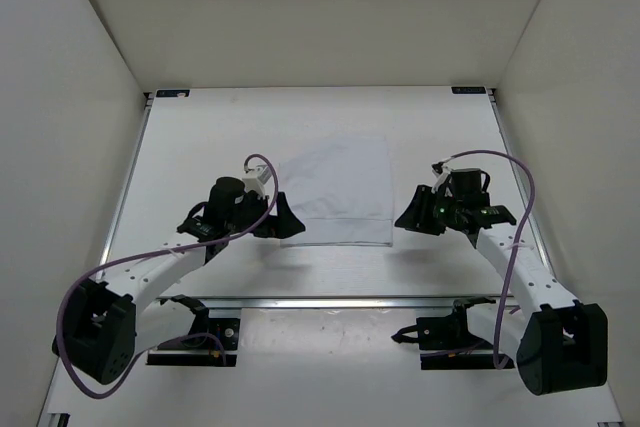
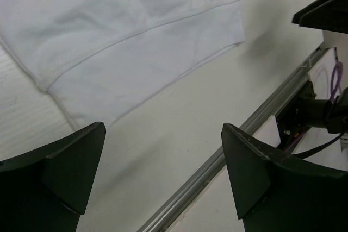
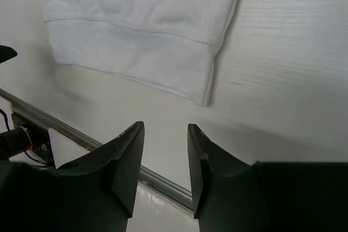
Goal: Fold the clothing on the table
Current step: Flatten the skirt out
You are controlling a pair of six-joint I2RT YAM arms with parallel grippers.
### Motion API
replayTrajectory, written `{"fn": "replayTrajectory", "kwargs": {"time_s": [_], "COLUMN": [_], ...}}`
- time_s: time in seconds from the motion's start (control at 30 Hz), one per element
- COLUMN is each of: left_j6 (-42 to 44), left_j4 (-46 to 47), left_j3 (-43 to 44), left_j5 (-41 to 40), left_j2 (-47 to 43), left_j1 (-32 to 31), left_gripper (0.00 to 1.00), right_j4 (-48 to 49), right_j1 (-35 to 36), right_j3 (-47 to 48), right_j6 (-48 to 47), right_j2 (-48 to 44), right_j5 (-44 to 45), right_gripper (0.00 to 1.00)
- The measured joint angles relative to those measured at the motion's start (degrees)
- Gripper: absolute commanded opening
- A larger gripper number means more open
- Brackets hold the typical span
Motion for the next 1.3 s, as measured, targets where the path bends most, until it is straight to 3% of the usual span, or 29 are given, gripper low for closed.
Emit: {"fn": "replayTrajectory", "kwargs": {"time_s": [0.13,0.17,0.2,0.23,0.27,0.3,0.33,0.37,0.4,0.43,0.57,0.8,1.1,1.17,1.23,1.27,1.3], "left_j6": [-1.0,-1.4,-1.7,-2.0,-2.0,-1.7,-1.5,-1.3,-0.9,-1.0,-1.8,-2.8,-5.9,-6.7,-7.2,-7.3,-7.6], "left_j4": [3.8,4.6,5.1,5.4,5.6,5.7,5.7,5.1,4.3,3.5,-1.4,-6.7,-5.2,-4.9,-4.9,-5.0,-5.4], "left_j3": [-2.4,-3.5,-4.2,-4.5,-4.6,-4.6,-4.6,-4.5,-4.5,-4.5,-4.2,-2.5,0.9,2.4,4.3,5.4,6.3], "left_j5": [3.3,3.6,3.7,3.7,3.8,3.5,3.1,2.5,1.4,0.6,-5.1,-13.5,-18.2,-19.1,-19.5,-19.4,-19.2], "left_j2": [-2.9,-4.5,-5.9,-7.1,-8.0,-8.5,-8.7,-8.7,-8.5,-8.0,-3.9,4.1,13.2,15.2,17.9,19.4,20.7], "left_j1": [1.6,1.9,2.2,2.4,2.6,2.7,2.9,3.1,3.4,3.8,3.8,-1.0,-3.3,-3.8,-4.2,-4.4,-4.5], "left_gripper": [0.99,0.89,0.73,0.29,0.06,0.01,0.07,0.38,0.55,0.61,0.71,0.66,0.6,0.48,0.08,0.0,0.0], "right_j4": [0.0,0.0,0.0,0.0,-0.1,0.0,0.0,0.0,0.0,0.0,0.2,2.2,9.2,10.6,11.3,11.4,11.2], "right_j1": [0.9,1.0,1.0,1.0,1.0,1.0,1.0,1.0,1.0,1.2,3.4,5.2,5.6,6.0,6.3,6.5,6.7], "right_j3": [0.0,0.0,0.0,0.0,0.0,-0.1,-0.2,-0.4,-0.5,-0.6,-1.3,-5.1,-5.6,-4.4,-2.9,-2.1,-1.3], "right_j6": [0.3,0.4,0.5,0.4,0.3,0.3,0.2,0.2,0.2,0.3,1.4,4.0,6.2,6.3,6.1,6.0,5.9], "right_j2": [0.5,0.6,0.6,0.6,0.6,0.7,0.7,0.8,1.1,1.6,4.5,6.5,14.0,16.2,18.9,20.2,21.5], "right_j5": [0.5,0.7,0.8,0.9,1.0,1.2,1.5,1.9,2.4,2.9,5.3,7.4,7.0,6.5,6.5,6.4,6.4], "right_gripper": [0.32,0.31,0.32,0.33,0.33,0.34,0.35,0.36,0.38,0.4,0.45,0.46,0.45,0.34,0.17,0.05,0.0]}}
